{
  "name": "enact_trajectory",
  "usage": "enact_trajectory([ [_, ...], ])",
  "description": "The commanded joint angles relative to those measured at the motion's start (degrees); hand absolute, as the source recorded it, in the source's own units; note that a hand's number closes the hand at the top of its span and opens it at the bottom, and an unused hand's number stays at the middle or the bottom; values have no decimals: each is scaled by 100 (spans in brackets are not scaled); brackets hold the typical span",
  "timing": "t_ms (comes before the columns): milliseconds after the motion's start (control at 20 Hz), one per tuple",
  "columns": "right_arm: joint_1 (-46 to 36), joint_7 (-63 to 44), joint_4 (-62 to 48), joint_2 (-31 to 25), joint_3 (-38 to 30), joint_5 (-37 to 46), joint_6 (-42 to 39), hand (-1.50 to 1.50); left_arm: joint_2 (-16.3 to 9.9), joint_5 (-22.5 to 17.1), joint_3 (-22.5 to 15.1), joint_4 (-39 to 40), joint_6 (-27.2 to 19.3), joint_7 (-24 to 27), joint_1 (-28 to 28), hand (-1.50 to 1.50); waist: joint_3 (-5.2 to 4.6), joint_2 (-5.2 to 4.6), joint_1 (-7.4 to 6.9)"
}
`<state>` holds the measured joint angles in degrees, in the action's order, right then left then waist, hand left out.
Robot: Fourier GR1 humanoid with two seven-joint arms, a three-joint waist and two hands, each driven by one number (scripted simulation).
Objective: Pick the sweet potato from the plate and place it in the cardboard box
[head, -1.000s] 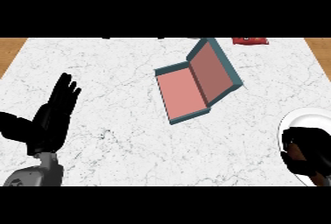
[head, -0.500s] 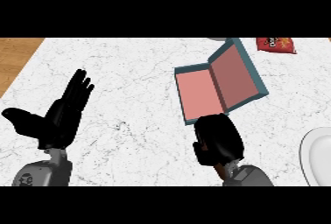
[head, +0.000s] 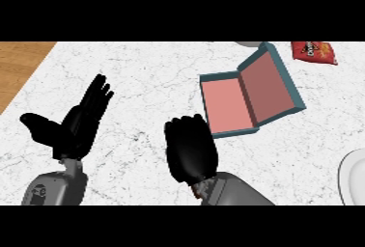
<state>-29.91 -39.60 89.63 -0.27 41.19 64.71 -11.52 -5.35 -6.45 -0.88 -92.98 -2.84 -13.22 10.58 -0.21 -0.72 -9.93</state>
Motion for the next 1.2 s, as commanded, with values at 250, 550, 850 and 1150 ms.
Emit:
enact_trajectory([
  [250,-1746,-2320,-33,26,144,-394,1253,150,90,61,-25,190,-90,-9,154,0,-9,50,87],
  [550,-2922,-3477,-648,25,-136,-343,1562,150,30,65,100,139,-185,-108,203,0,-13,73,167],
  [850,-3721,-3893,-1351,23,-465,-739,1699,150,121,187,83,184,-338,1,155,0,-3,50,407],
  [1150,-4219,-3750,-2392,23,-740,-864,2076,150,17,51,256,172,-216,164,-66,0,2,29,522],
])
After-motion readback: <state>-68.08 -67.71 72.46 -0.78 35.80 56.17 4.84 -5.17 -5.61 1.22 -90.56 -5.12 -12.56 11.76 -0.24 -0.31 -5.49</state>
